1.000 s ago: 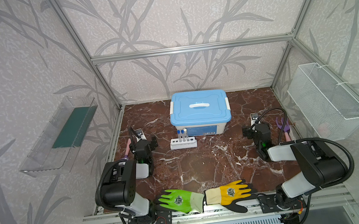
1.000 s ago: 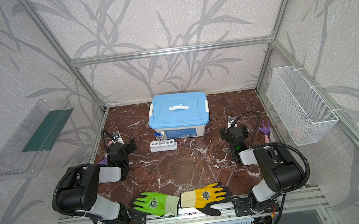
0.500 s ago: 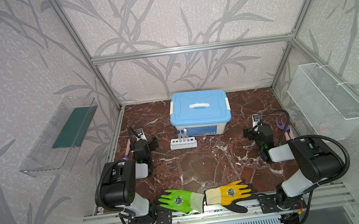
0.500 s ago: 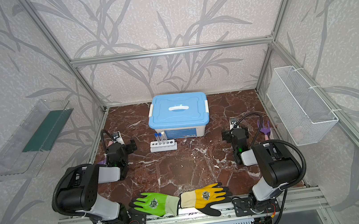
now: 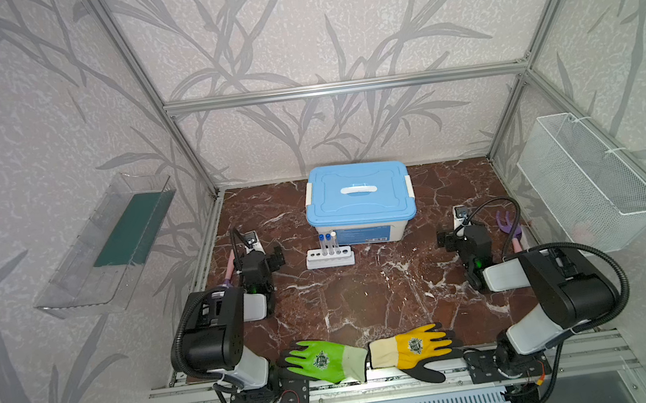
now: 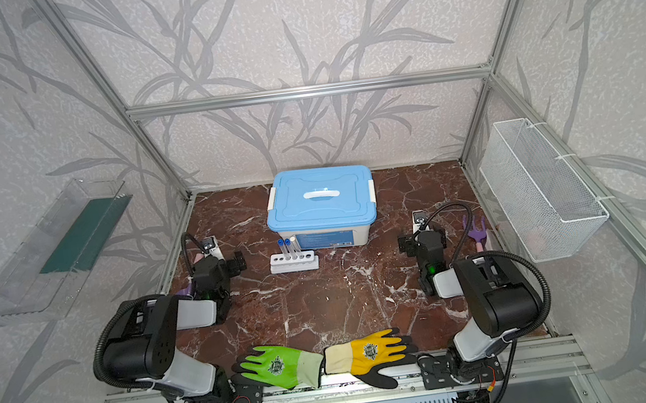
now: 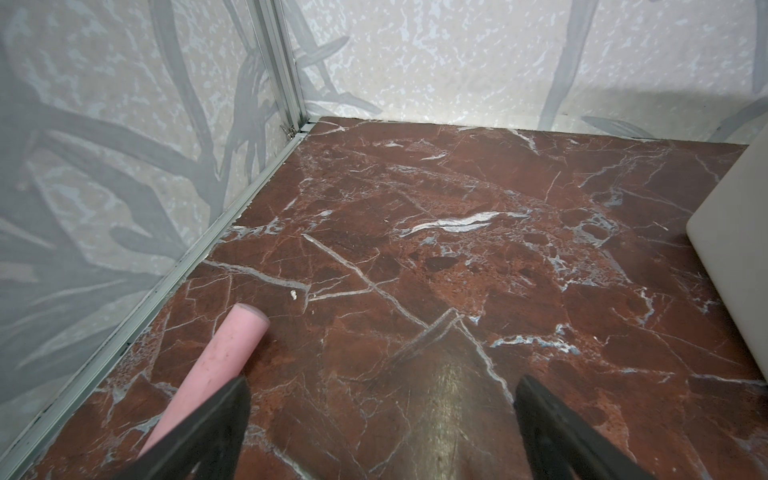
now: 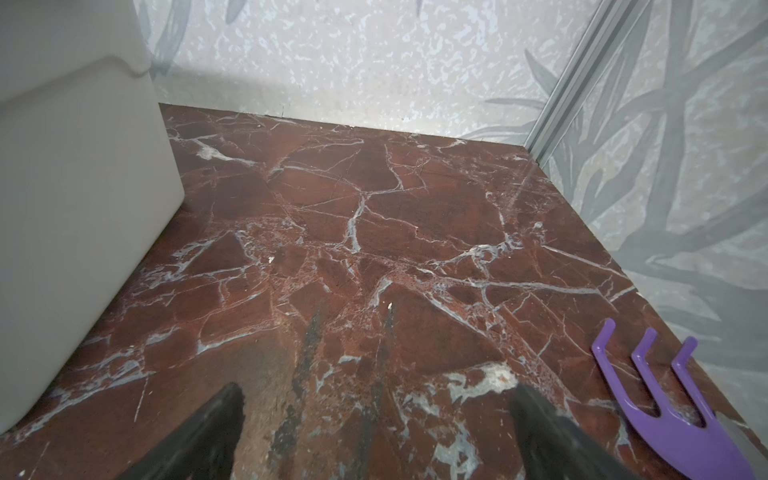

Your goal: Organize the chemistry lab equipment

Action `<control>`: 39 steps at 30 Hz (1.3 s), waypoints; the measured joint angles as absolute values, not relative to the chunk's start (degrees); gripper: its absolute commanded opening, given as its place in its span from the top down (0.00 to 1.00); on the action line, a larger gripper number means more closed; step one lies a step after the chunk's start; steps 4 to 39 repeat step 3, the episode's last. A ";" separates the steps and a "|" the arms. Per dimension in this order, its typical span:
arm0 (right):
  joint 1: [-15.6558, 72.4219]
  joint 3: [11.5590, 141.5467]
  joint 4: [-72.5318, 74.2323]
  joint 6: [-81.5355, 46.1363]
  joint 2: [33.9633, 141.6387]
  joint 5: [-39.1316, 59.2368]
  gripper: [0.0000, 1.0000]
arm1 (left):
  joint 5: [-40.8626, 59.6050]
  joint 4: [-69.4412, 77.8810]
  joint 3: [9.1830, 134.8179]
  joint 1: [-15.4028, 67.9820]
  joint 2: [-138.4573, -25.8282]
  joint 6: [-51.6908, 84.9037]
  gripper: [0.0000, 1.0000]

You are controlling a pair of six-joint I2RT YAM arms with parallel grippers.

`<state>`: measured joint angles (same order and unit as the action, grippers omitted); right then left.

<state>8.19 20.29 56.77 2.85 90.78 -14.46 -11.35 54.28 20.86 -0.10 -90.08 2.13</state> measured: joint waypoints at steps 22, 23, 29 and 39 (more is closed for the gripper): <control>8.19 20.29 56.77 2.85 90.78 -14.46 0.01 | -11.35 54.28 20.86 -0.10 -90.08 2.11 0.01; 8.19 20.29 56.77 2.85 90.78 -14.46 0.01 | -11.35 54.28 20.86 -0.10 -90.08 2.11 0.01; 8.19 20.29 56.77 2.85 90.78 -14.46 0.01 | -11.35 54.28 20.86 -0.10 -90.08 2.11 0.01; 8.19 20.29 56.77 2.85 90.78 -14.46 0.01 | -11.35 54.28 20.86 -0.10 -90.08 2.11 0.01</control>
